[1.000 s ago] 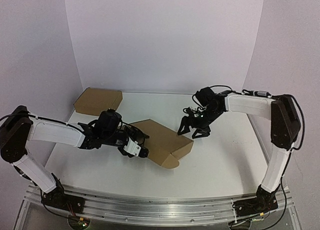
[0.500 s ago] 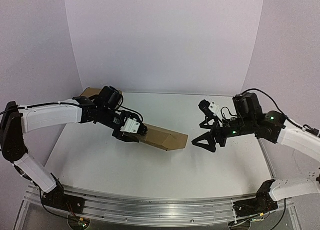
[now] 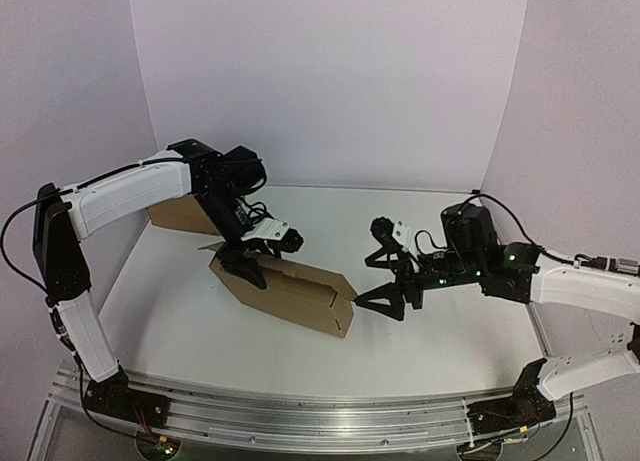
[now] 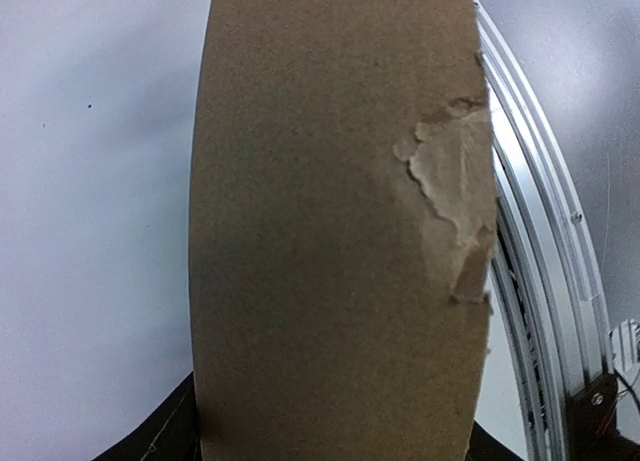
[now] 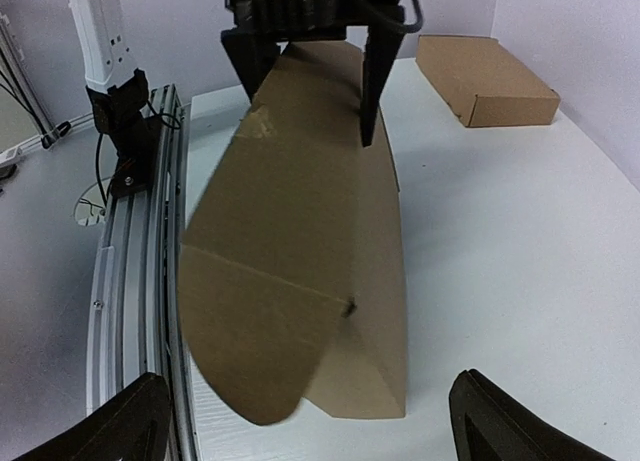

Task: Fold the paper box

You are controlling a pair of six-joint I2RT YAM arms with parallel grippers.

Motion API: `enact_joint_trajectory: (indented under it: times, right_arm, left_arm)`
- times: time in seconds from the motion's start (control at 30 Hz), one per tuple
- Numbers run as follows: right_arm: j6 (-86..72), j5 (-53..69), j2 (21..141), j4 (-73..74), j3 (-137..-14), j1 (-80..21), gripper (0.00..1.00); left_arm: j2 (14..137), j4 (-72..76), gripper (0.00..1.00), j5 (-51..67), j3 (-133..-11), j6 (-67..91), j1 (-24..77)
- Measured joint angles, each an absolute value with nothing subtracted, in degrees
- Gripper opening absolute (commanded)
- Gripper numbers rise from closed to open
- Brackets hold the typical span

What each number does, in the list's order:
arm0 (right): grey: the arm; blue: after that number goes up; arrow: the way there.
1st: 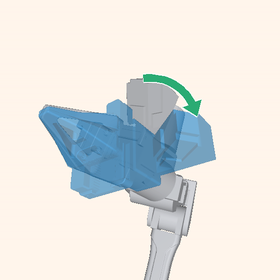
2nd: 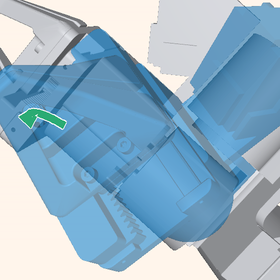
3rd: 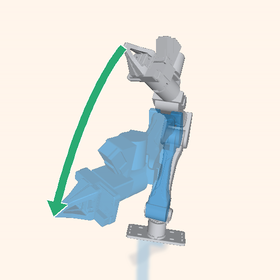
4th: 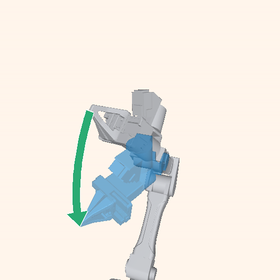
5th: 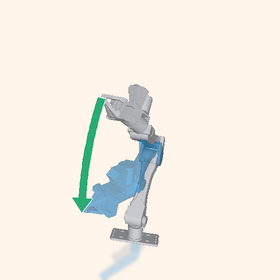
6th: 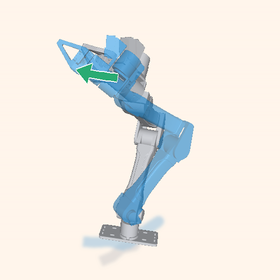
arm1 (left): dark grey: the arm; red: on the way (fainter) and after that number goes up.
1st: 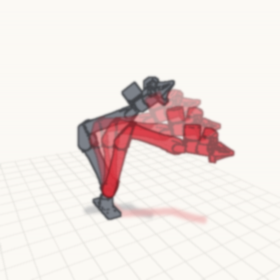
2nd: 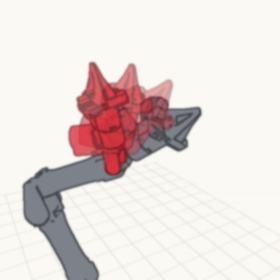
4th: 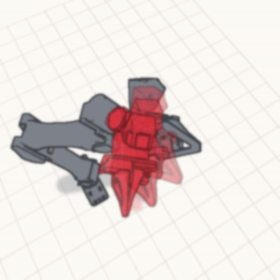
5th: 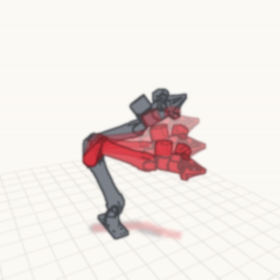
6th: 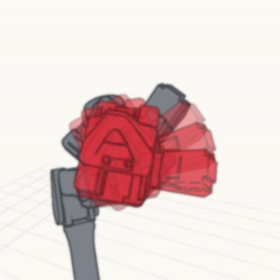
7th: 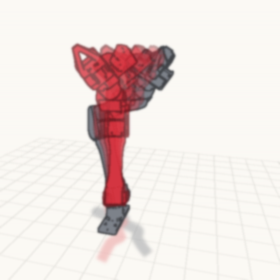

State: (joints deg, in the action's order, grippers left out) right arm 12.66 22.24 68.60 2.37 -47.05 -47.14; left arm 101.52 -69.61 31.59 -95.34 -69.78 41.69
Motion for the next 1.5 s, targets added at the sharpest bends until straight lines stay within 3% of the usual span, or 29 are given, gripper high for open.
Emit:
enact_joint_trajectory:
  times: [0.5,0.87,1.0,1.13,1.23,1.37,1.5]
  right_arm:
    - [7.2,9.6,78.1,-27.6,-32.9,-53.0,0.98]
    - [5.8,9.5,91.6,-48.6,-29.2,-52.7,0.98]
    - [4.1,11.6,96.8,-56.4,-29.4,-51.2,0.93]
    - [2.4,14.4,100.2,-61.7,-29.5,-50.3,0.76]
    - [1.7,16.2,101.5,-64.1,-29.6,-50.2,0.64]
    - [2.1,16.8,101.9,-65.1,-29.6,-49.8,0.63]
    - [0.5,16.8,101.9,-65.4,-29.5,-49.4,0.60]
  left_arm:
    - [104.7,-70.9,0.36,31.9,-97.1,-58.6,41.6]
    - [104.8,-70.6,0.37,32.3,-97.1,-59.4,41.5]
    - [104.8,-70.6,0.37,32.5,-97.1,-59.8,41.4]
    - [104.8,-70.4,0.40,32.6,-97.1,-59.7,41.3]
    - [104.8,-70.1,0.50,32.7,-97.0,-59.7,41.2]
    - [104.8,-69.8,0.73,33.5,-96.9,-58.9,40.8]
    - [104.8,-68.7,0.89,35.8,-96.9,-58.1,39.7]
